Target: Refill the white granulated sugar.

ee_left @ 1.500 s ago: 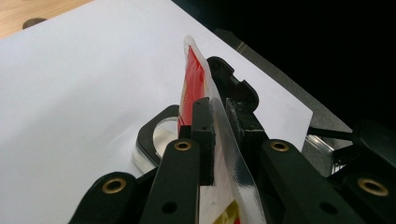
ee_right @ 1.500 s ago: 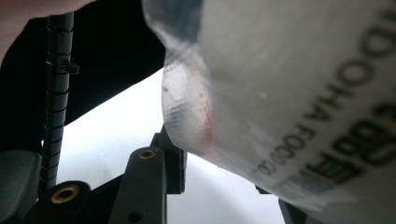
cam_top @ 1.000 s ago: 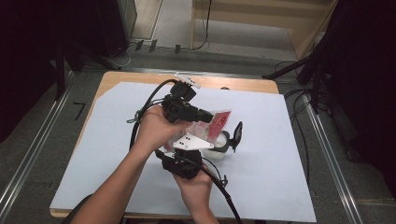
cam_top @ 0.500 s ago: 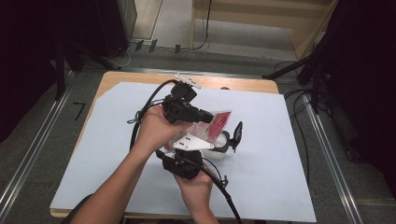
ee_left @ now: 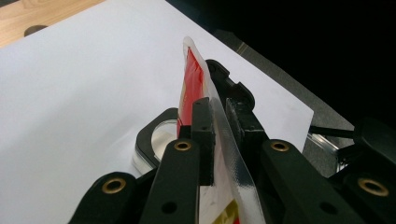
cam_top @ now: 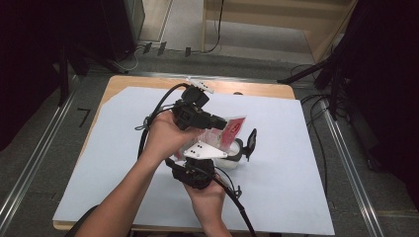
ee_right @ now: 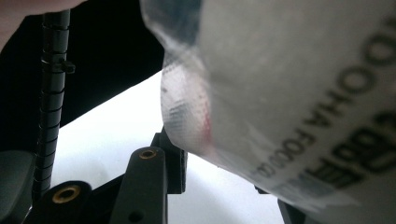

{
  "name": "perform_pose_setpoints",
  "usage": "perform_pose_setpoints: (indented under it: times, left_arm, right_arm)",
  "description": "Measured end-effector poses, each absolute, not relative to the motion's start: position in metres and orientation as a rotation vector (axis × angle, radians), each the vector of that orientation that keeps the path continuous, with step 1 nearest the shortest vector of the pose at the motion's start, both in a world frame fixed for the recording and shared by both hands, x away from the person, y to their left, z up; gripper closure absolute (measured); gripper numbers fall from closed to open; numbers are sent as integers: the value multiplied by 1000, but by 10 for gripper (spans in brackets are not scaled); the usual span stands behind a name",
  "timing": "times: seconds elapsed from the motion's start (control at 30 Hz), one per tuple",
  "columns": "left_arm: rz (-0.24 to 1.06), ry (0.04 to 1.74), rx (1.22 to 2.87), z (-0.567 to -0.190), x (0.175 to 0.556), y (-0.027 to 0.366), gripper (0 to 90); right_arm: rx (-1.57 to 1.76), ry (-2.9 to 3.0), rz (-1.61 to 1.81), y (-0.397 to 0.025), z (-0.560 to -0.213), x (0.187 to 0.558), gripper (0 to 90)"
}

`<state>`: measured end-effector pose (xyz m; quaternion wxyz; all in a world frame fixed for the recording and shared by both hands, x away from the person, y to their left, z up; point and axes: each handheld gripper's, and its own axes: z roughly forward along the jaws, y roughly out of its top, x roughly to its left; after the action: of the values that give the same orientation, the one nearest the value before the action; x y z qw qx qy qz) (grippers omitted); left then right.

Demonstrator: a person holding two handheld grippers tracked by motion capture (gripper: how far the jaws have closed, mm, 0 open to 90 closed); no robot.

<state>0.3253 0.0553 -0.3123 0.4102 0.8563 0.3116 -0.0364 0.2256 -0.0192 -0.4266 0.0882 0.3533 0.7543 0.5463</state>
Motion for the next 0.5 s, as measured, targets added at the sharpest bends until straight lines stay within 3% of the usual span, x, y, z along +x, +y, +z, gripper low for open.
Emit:
perform_pose_setpoints:
  times: [0.5]
  left_arm:
    - [-95,779,2155,-311,326,53,827]
  right_arm:
    - [1057,2242,1645,-21,-425,225,633]
